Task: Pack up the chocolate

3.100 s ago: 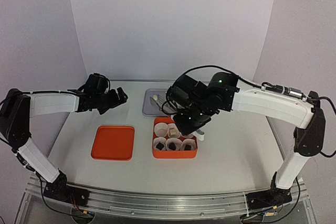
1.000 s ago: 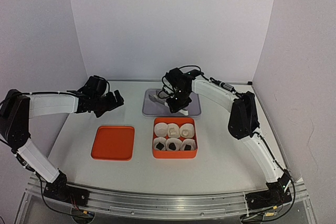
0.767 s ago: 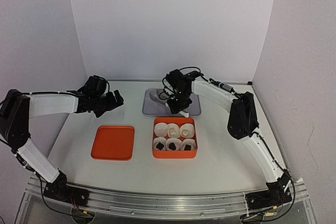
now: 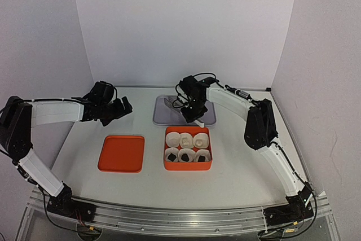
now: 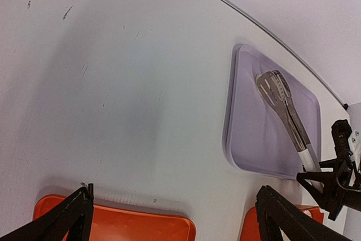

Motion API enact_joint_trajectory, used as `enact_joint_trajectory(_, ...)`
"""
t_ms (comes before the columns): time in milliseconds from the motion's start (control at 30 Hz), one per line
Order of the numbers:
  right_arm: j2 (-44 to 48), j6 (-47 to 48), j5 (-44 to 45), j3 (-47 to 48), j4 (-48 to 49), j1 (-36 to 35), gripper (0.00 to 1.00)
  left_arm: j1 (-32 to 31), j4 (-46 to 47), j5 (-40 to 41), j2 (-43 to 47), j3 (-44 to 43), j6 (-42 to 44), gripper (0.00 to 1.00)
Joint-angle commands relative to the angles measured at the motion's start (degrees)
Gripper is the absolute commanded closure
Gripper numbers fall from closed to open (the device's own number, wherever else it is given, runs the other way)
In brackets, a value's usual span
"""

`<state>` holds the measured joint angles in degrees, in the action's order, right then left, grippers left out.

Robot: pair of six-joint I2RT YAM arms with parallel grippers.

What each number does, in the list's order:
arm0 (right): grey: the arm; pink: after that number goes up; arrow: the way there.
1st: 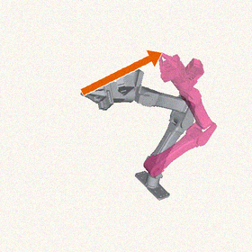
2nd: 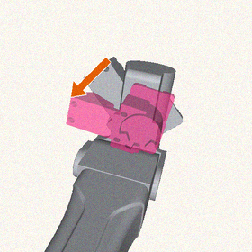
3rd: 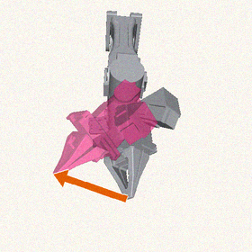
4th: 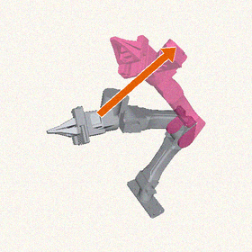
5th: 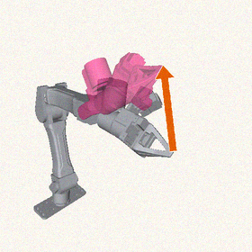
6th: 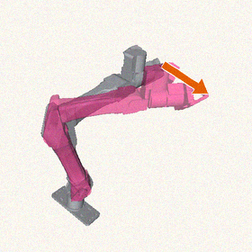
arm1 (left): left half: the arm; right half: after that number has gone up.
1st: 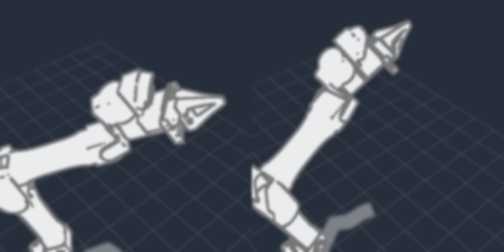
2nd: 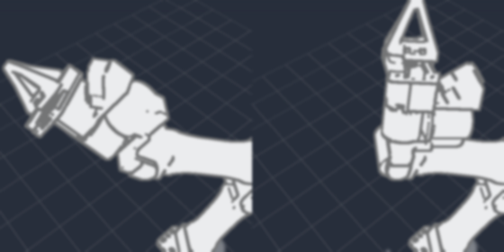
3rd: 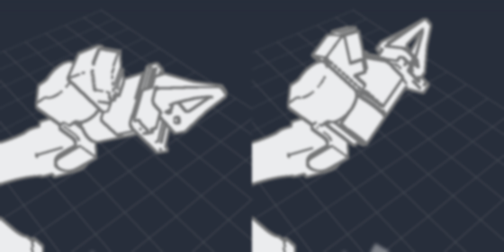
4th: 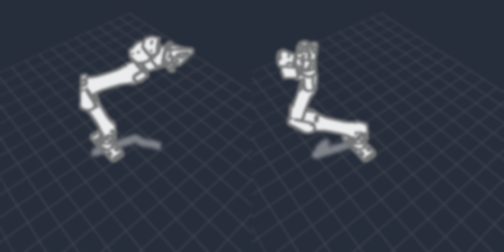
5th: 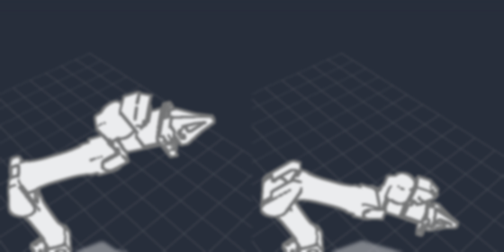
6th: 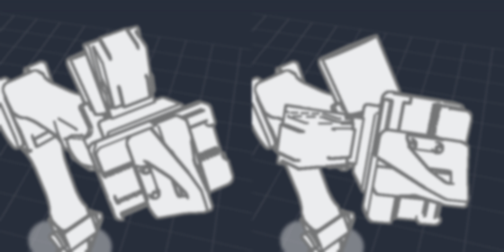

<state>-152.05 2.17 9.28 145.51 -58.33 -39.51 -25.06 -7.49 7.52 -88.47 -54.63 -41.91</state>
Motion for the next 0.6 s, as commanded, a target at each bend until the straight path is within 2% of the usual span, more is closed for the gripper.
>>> enact_joint_trajectory(0,1.2,1.0,1.2,1.5,0.5,0.1,0.89,0.3,0.4,1.0,2.4,0.0,0.5,0.0)
enact_joint_trajectory(167,2.9,1.8,1.5,1.6,0.6,0.1,0.93,0.4,0.5,1.0,3.3,0.5,0.4,0.0)
enact_joint_trajectory(300,4.9,2.3,1.9,0.7,1.4,0.0,1.0,0.4,0.7,1.1,4.1,0.6,0.3,0.0)
enact_joint_trajectory(567,11.0,2.3,-1.4,-3.5,4.0,0.0,1.0,0.4,1.4,0.9,5.3,1.4,0.2,0.0)
